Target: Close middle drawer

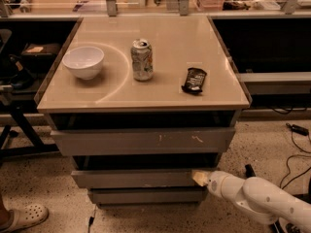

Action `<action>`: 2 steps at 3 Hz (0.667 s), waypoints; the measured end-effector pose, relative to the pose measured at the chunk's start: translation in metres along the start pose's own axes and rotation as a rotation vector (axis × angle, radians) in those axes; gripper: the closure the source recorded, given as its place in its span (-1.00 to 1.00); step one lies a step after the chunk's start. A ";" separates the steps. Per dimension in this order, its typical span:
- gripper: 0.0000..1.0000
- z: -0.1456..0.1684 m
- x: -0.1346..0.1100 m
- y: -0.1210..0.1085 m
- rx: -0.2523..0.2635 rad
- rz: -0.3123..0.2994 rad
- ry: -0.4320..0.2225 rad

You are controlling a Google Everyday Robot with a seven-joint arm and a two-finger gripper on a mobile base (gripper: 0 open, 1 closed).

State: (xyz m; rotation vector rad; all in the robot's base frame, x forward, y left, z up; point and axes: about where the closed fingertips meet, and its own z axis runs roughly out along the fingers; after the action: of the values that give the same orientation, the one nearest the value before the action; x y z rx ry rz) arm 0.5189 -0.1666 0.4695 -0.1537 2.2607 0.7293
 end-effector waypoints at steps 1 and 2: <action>1.00 0.020 0.008 -0.018 0.040 0.013 -0.015; 1.00 0.020 0.008 -0.018 0.040 0.013 -0.015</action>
Offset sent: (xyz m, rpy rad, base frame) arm 0.0178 -0.0083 -0.0347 -0.0255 -0.0028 -0.0653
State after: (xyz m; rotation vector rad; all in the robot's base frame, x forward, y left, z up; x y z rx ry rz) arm 0.5316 -0.1698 0.4447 -0.1138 2.2622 0.6890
